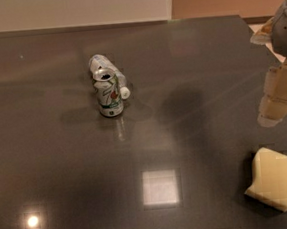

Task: Move sponge near 7up can

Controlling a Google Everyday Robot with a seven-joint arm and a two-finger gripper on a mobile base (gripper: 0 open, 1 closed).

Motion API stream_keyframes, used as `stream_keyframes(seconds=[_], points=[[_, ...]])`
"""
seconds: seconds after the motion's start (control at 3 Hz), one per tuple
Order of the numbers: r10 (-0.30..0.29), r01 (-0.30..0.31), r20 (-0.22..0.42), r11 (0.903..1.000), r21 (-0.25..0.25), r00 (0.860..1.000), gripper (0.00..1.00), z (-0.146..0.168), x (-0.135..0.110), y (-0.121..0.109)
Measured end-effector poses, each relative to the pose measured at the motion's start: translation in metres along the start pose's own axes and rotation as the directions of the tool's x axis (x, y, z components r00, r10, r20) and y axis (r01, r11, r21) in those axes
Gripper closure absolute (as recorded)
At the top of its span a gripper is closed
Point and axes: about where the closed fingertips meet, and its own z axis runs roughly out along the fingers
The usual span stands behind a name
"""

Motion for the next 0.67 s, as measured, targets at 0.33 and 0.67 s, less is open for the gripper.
stream_keyframes(seconds=[0.33, 0.67], points=[[0.000, 0.000, 0.000, 1.0000, 0.000, 1.000, 0.00, 0.0000, 0.0000, 0.0000], [-0.027, 0.027, -0.009, 0.9996, -0.005, 1.000, 0.00, 0.0011, 0.0012, 0.0005]])
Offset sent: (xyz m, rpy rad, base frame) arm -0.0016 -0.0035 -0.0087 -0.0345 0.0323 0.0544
